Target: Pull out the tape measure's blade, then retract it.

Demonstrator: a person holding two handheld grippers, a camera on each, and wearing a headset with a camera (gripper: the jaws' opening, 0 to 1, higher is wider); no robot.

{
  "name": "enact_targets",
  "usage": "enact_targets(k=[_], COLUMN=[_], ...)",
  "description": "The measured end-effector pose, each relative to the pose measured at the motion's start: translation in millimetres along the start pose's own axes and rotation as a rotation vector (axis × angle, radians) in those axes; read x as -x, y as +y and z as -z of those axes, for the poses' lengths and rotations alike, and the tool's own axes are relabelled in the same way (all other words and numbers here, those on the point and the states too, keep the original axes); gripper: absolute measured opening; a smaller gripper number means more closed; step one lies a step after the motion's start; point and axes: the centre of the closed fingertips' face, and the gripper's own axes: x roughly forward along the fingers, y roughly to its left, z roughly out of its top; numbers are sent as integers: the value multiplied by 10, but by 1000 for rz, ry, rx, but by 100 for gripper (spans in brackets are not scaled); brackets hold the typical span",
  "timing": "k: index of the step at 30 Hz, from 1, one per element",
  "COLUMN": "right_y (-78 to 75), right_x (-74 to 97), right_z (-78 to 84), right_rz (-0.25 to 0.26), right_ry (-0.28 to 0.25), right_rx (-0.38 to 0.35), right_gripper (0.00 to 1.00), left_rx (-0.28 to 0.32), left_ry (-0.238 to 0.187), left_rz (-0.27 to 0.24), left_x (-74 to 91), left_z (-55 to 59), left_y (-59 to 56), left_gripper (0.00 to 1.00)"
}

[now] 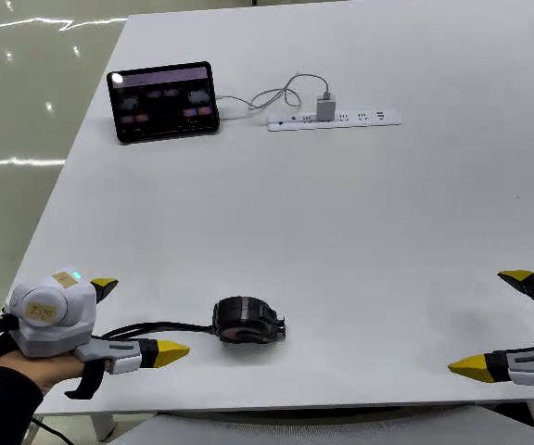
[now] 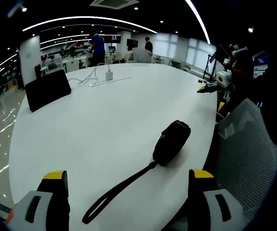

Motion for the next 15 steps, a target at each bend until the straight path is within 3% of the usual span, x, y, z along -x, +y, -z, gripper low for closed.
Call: enact_targets(k=[11, 15], right_y=[-79, -94], right_x=[88, 105], right_z=[51, 76], right_rz=[19, 24], right_ry=[6, -2], right_rx=[-4, -15], right_gripper=[100, 100], left_rx=[-13, -17], left_ry=[-5, -13], left_rz=[35, 29], left_x=[24, 52], left_z=[-87, -113], left_y=[-118, -103], left_gripper=[100, 100])
